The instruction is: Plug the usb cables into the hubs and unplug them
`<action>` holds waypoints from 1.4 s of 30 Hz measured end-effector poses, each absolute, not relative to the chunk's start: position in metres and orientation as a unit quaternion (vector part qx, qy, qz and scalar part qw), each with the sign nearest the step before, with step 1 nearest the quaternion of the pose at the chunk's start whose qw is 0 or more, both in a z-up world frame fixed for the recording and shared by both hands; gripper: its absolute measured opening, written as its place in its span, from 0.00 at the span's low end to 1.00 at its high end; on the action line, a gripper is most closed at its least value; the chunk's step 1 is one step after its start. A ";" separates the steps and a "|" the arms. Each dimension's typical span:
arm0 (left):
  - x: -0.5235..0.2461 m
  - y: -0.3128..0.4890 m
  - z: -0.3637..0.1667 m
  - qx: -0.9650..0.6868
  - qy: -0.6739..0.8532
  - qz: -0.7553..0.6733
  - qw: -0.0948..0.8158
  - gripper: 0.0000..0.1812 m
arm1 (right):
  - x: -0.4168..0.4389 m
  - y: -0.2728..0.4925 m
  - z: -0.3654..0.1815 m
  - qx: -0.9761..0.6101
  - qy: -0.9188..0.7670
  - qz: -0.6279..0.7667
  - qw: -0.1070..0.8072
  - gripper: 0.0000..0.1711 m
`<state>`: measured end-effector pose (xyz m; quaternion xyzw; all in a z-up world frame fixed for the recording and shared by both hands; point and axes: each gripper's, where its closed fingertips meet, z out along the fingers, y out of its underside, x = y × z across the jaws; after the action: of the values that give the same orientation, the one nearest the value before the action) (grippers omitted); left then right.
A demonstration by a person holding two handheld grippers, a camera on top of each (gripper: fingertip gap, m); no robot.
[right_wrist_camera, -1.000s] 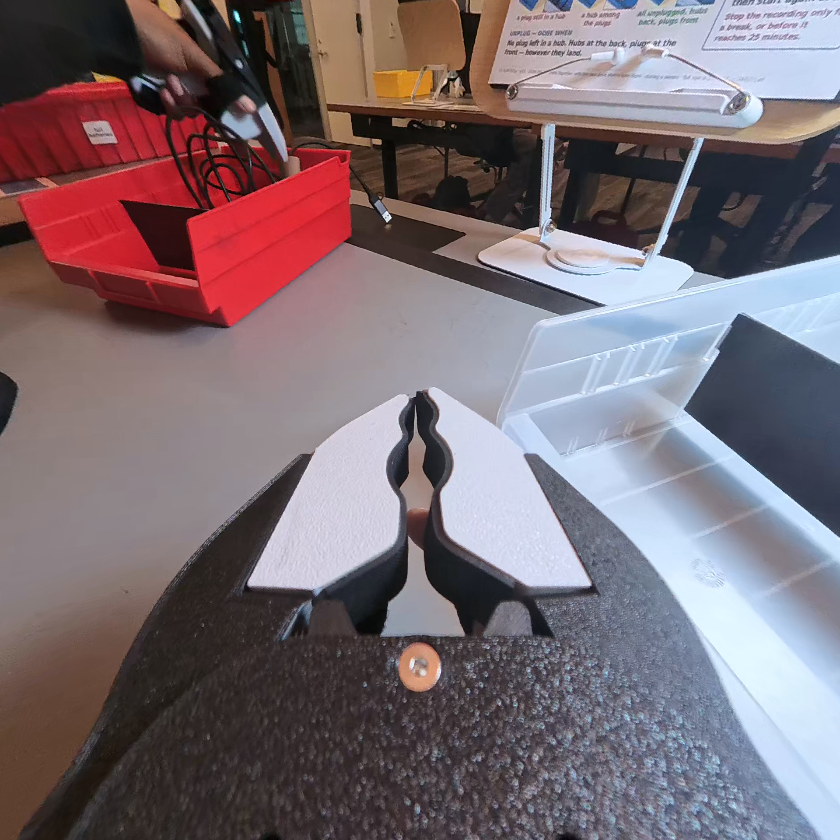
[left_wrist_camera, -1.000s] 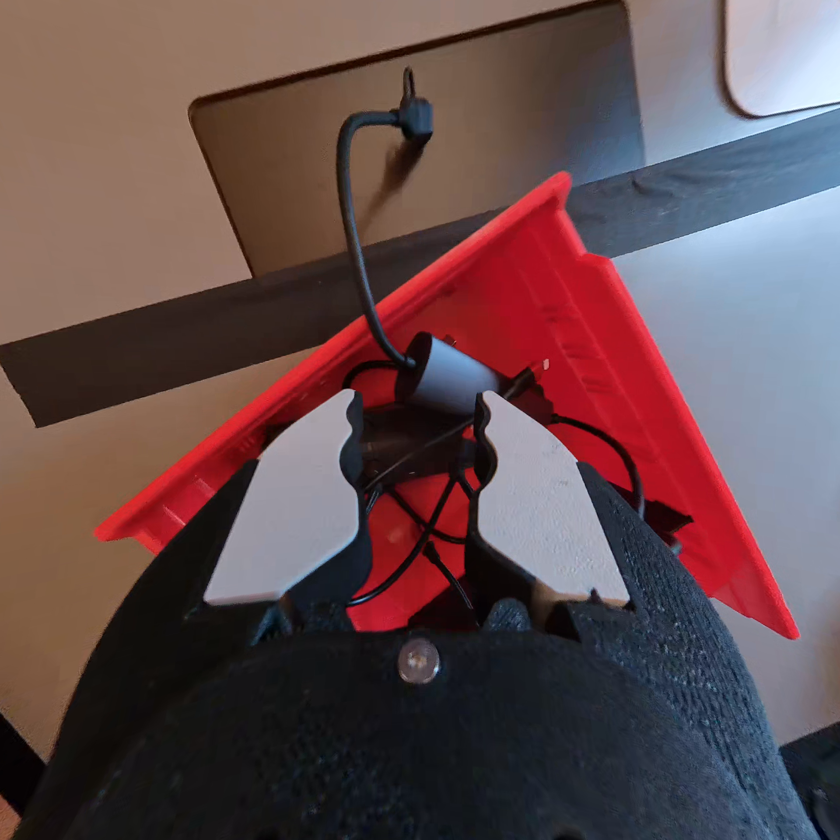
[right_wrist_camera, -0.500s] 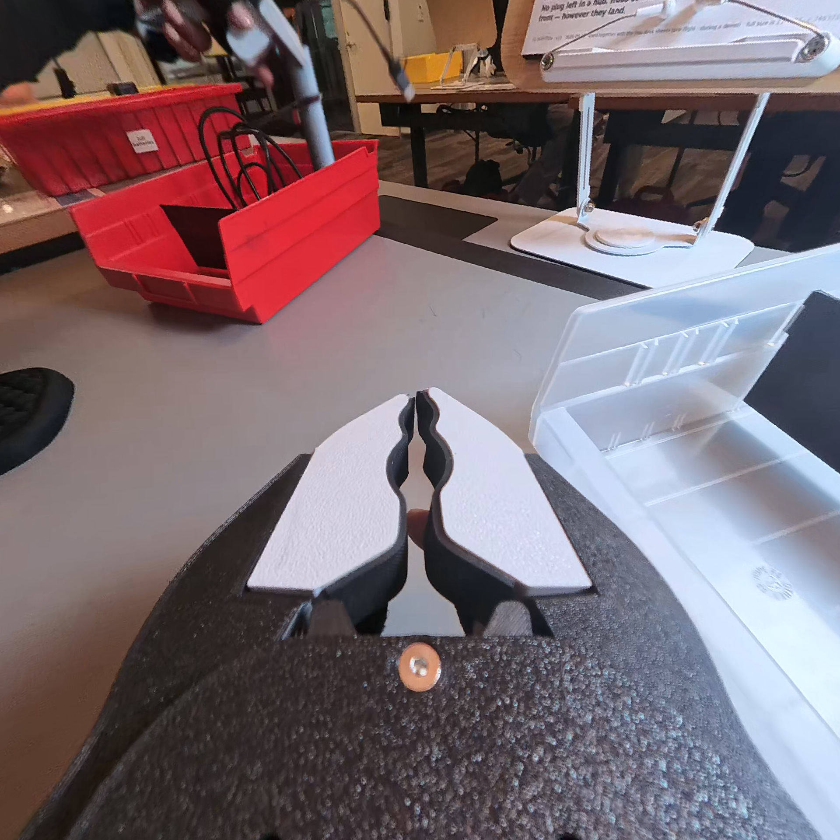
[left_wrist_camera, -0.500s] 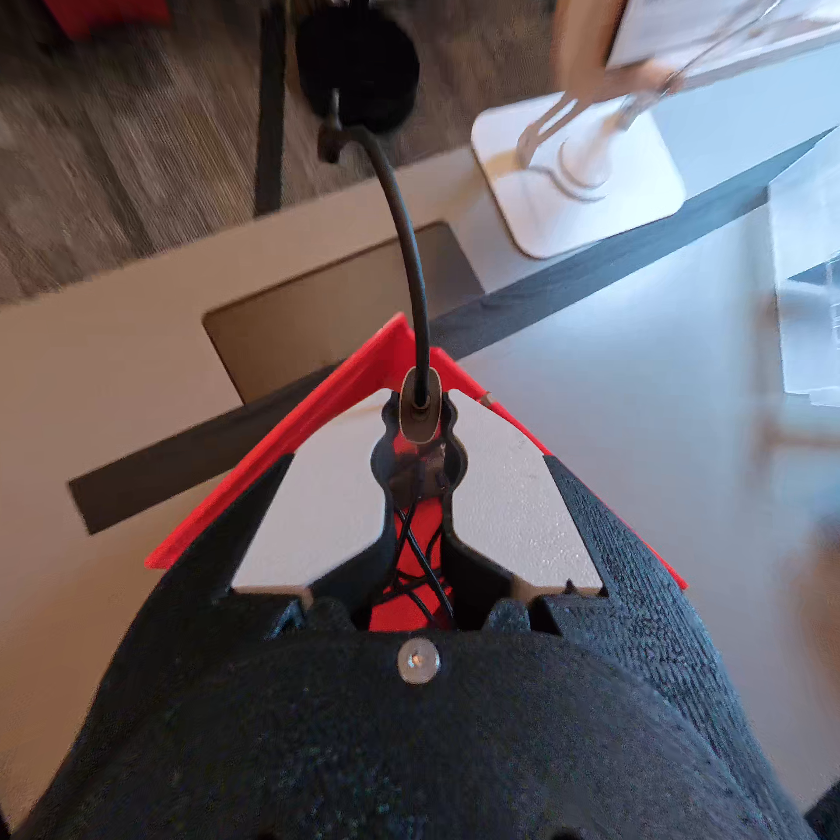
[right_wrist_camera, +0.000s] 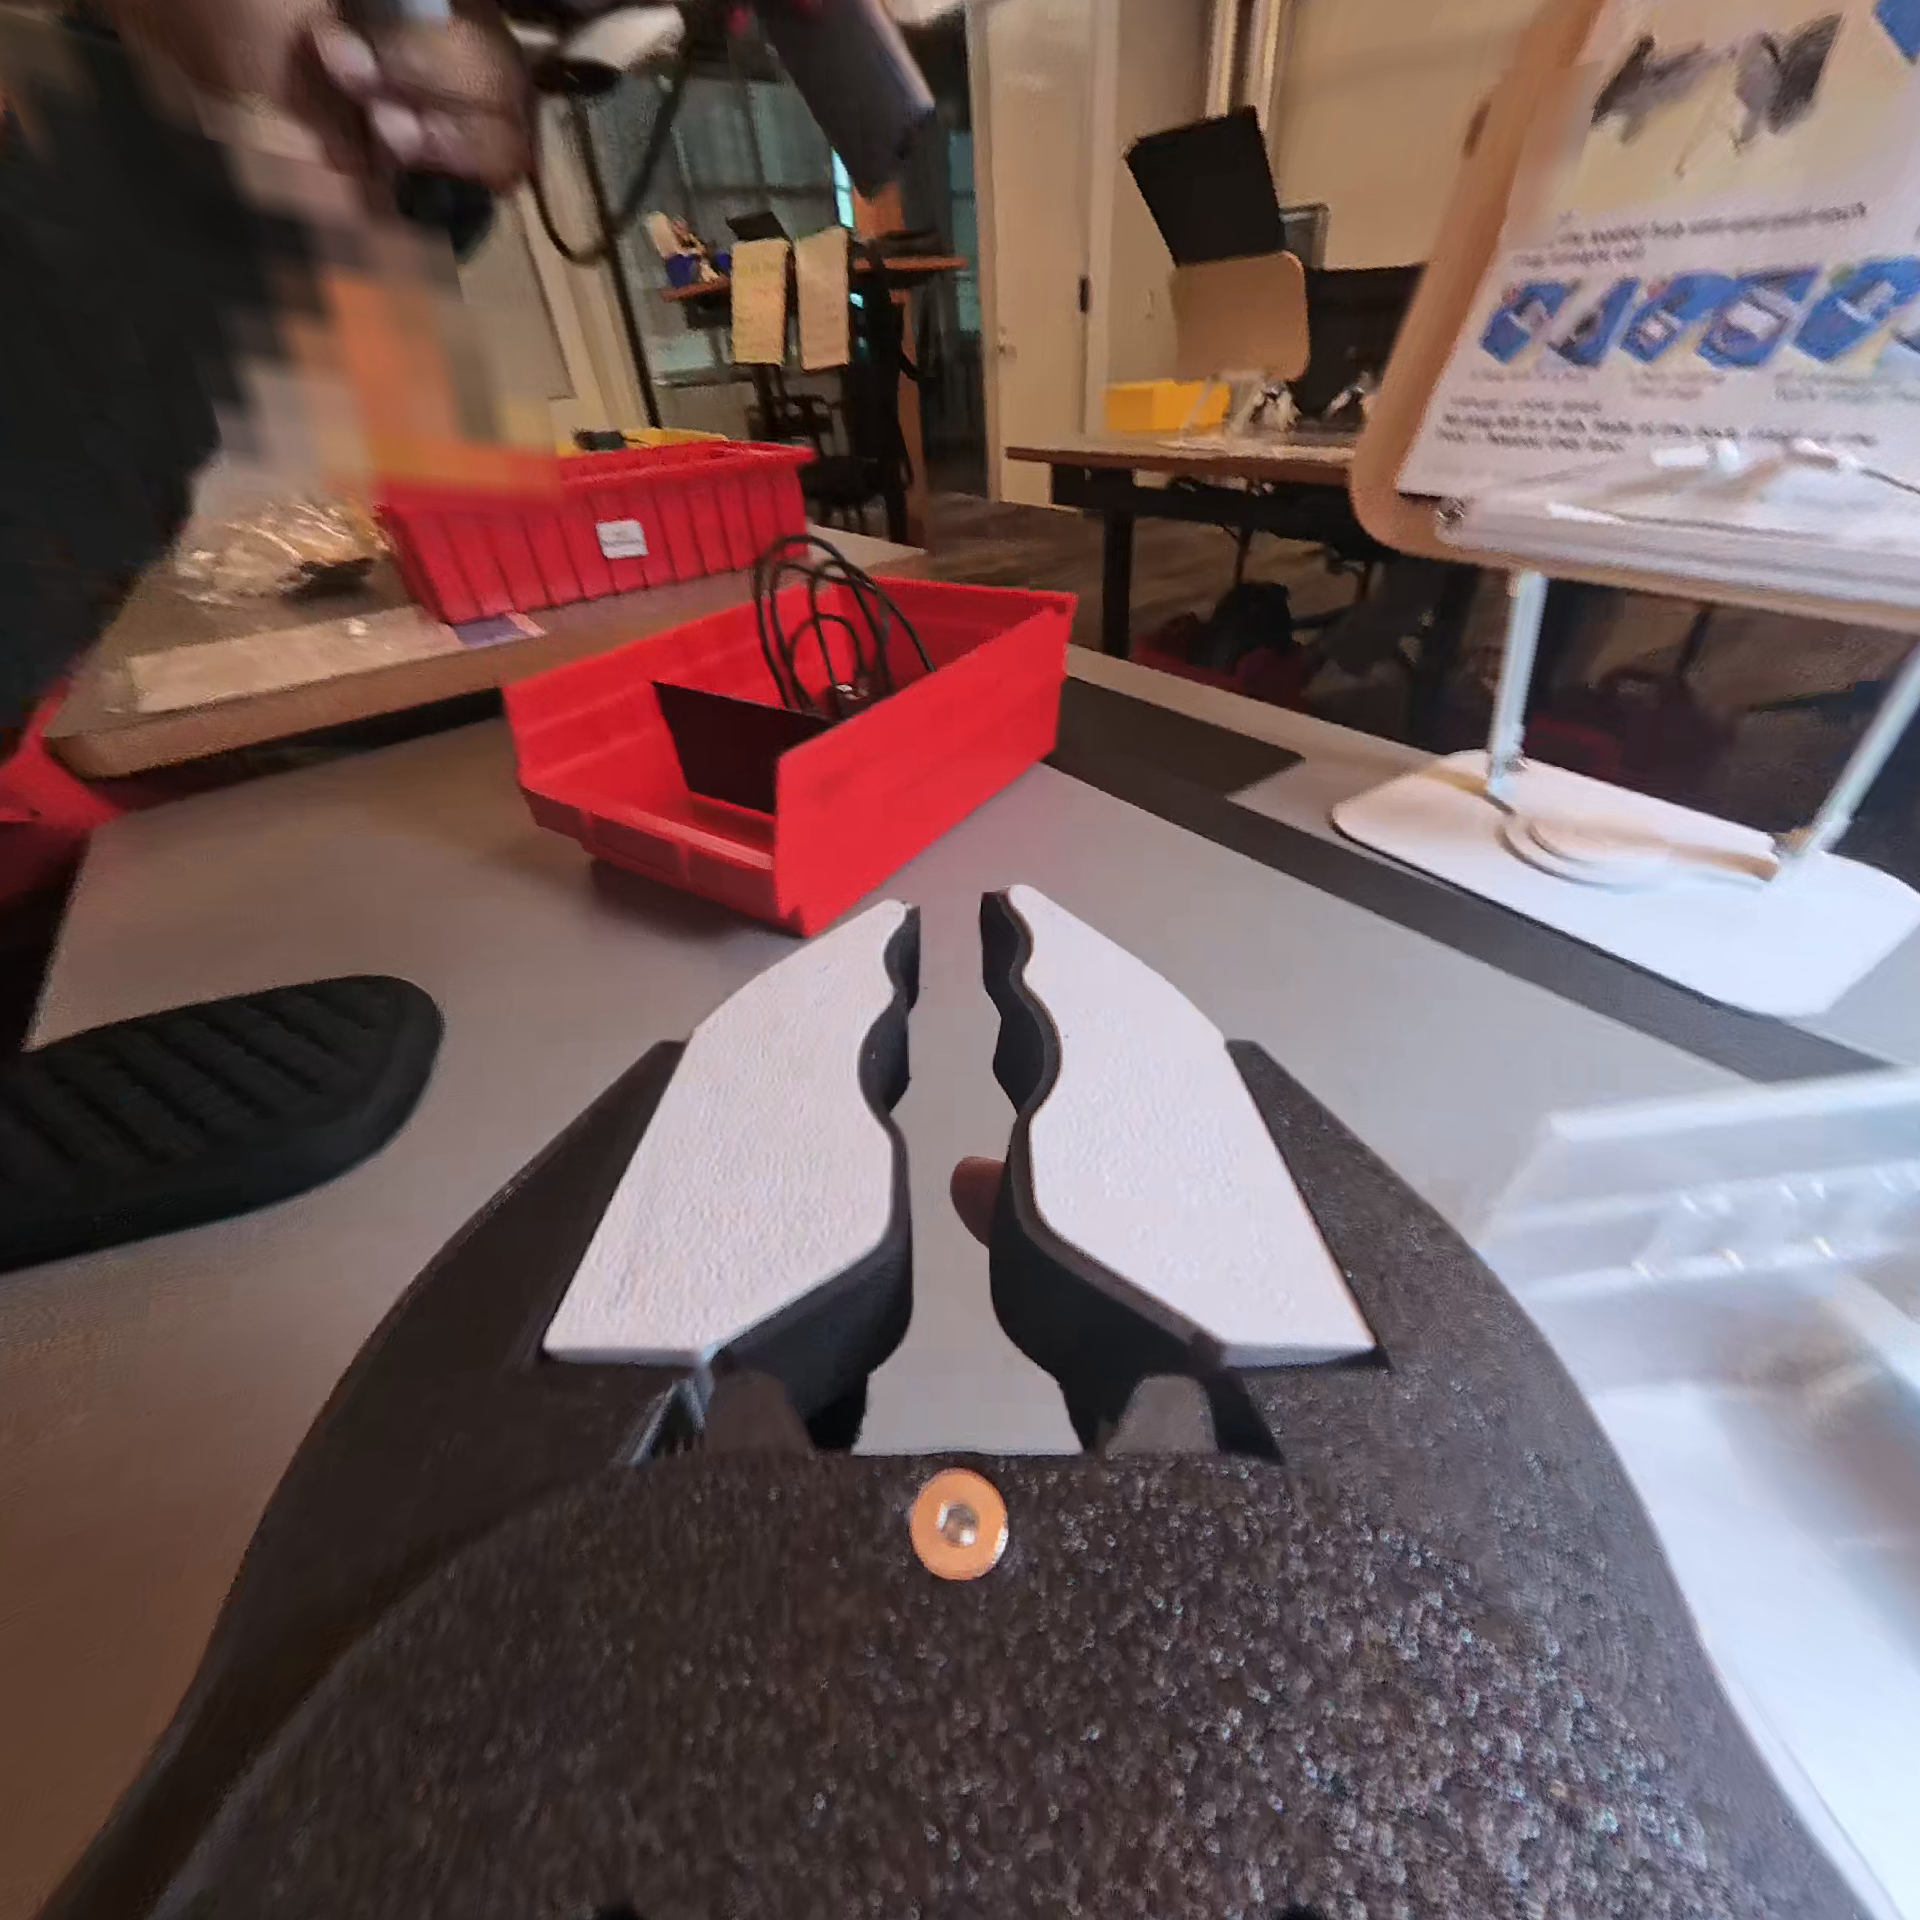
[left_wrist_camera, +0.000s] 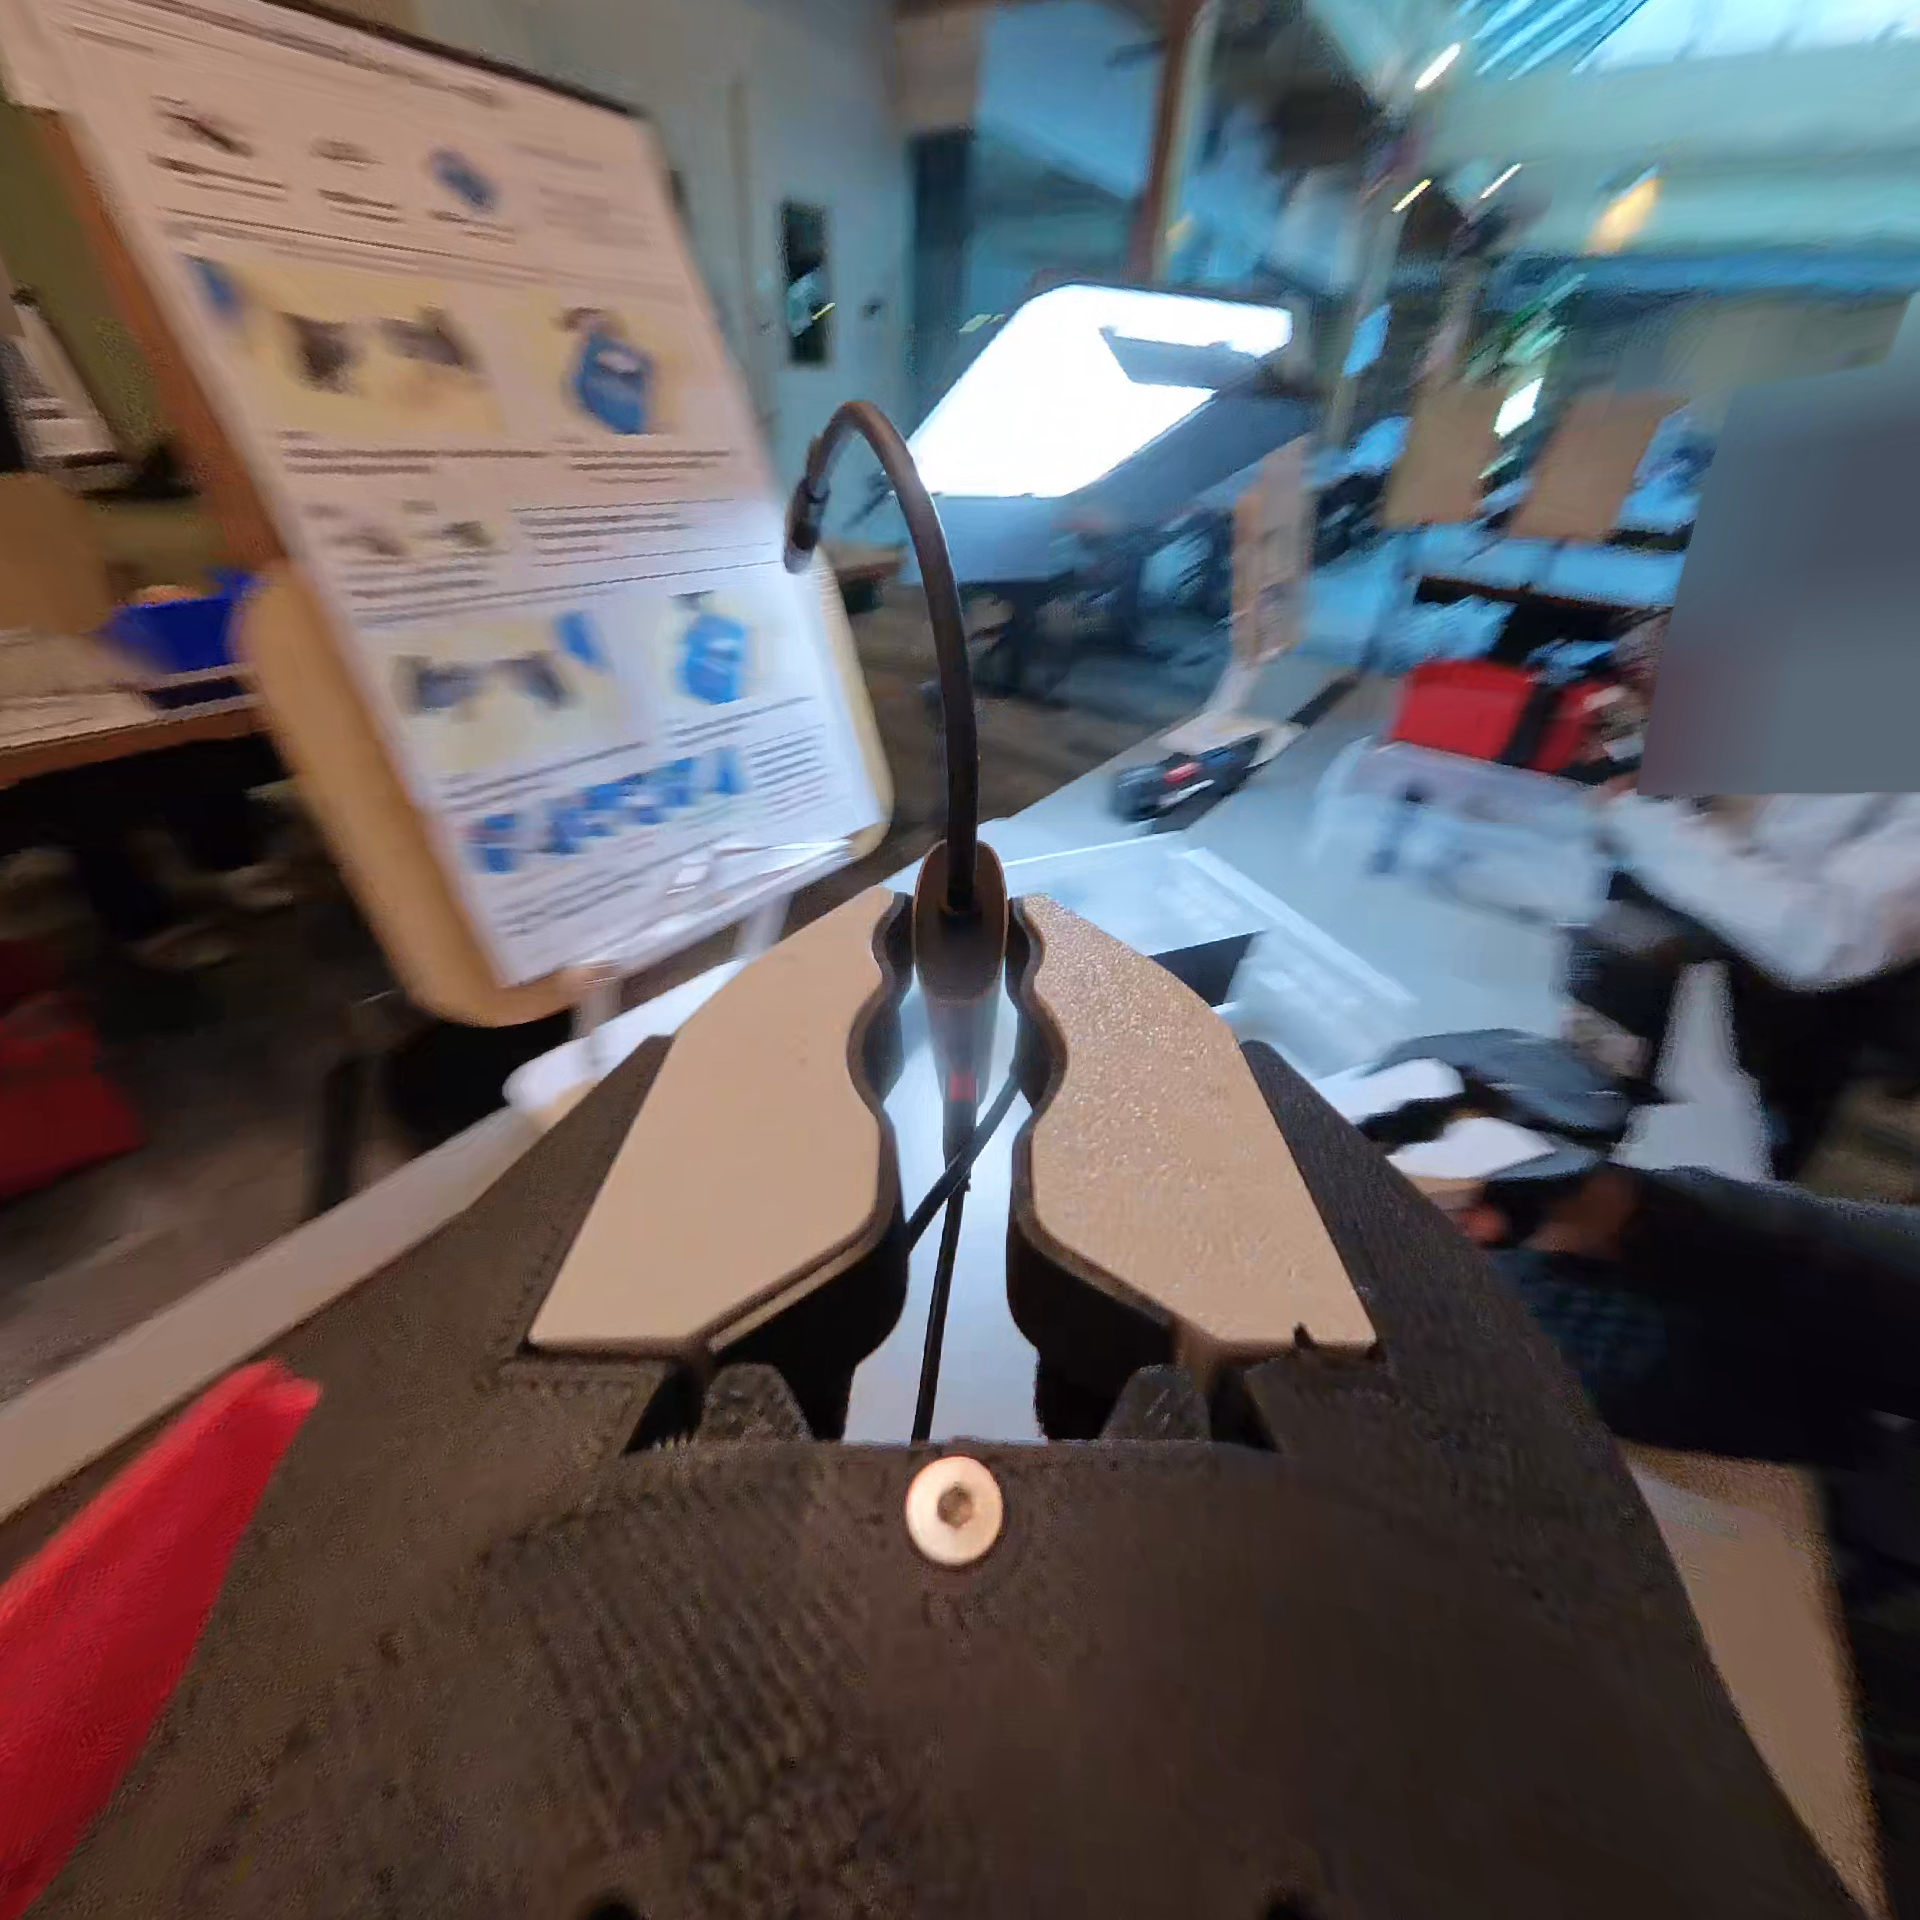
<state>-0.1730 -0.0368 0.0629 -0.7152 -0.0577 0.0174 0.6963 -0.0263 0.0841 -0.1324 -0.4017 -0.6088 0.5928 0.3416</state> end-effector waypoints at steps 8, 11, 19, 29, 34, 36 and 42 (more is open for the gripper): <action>-0.046 0.009 -0.036 -0.584 -0.044 -0.269 0.765 0.09 | -0.029 0.020 -0.107 -0.298 -0.585 0.723 0.214 0.31; -0.043 0.017 -0.061 -0.578 -0.047 -0.324 0.747 0.09 | -0.018 0.022 -0.112 -0.276 -0.589 0.730 0.208 0.12; -0.068 0.017 -0.113 -0.730 0.001 -0.153 0.666 0.09 | -0.026 0.070 -0.137 -0.289 -0.698 0.552 0.354 0.11; -0.040 0.030 -0.155 -0.800 0.202 0.166 0.540 0.19 | -0.035 0.070 -0.190 -0.219 -0.813 0.273 0.465 0.11; -0.035 0.036 -0.199 -0.814 0.285 0.238 0.446 0.15 | -0.022 0.037 -0.194 -0.172 -0.836 0.296 0.430 0.11; -0.029 0.036 -0.199 -0.808 0.296 0.228 0.456 0.12 | -0.016 0.032 -0.186 -0.166 -0.830 0.326 0.421 0.11; -0.019 0.033 -0.178 -0.803 0.232 0.072 0.544 0.10 | -0.011 0.049 -0.168 -0.221 -0.794 0.436 0.362 0.24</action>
<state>-0.0193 0.0335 -0.1784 -0.8028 0.2323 0.0720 0.5445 -0.0109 0.0494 -0.1678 -0.2205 -0.7938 0.4359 0.3624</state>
